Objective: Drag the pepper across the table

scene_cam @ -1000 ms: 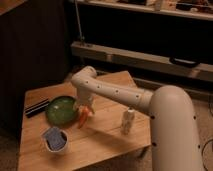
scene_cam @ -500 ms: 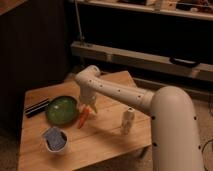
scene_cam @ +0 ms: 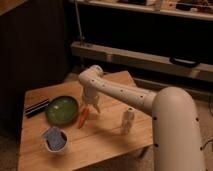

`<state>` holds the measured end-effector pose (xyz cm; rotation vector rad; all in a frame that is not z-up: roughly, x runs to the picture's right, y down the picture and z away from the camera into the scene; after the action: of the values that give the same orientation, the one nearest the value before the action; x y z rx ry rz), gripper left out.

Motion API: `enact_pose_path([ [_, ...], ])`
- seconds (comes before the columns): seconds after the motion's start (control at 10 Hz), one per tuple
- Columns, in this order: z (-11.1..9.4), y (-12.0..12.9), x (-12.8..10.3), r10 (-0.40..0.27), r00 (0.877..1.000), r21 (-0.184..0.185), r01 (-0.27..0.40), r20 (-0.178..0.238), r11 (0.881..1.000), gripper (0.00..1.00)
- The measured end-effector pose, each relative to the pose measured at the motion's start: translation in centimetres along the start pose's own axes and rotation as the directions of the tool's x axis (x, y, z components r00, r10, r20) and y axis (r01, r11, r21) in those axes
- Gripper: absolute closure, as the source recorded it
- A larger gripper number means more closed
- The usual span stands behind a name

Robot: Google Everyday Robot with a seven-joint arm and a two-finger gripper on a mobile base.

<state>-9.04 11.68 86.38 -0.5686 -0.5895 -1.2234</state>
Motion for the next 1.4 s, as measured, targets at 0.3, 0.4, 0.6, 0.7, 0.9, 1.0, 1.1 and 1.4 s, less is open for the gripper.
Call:
enact_pose_path([
  [0.3, 0.7, -0.4, -0.5, -0.005, 1.000, -0.006, 0.005, 0.010, 1.000, 0.31],
  [0.4, 0.9, -0.6, -0.6, -0.007, 1.000, -0.003, 0.007, 0.012, 1.000, 0.31],
  [0.6, 1.3, -1.2, -0.6, -0.014, 1.000, -0.001, 0.014, 0.015, 1.000, 0.31],
  [0.7, 1.6, -1.6, -0.7, -0.019, 1.000, 0.000, 0.019, 0.018, 1.000, 0.31],
  [0.9, 2.1, -2.1, -0.9, -0.027, 0.999, -0.002, 0.027, 0.024, 1.000, 0.31],
  [1.0, 2.3, -2.4, -1.0, -0.032, 0.999, -0.002, 0.033, 0.027, 0.999, 0.31],
  [1.1, 2.5, -2.5, -1.0, -0.033, 0.999, -0.003, 0.033, 0.029, 0.999, 0.32],
  [1.4, 2.9, -2.6, -1.2, -0.035, 0.999, -0.008, 0.036, 0.036, 0.999, 0.52],
])
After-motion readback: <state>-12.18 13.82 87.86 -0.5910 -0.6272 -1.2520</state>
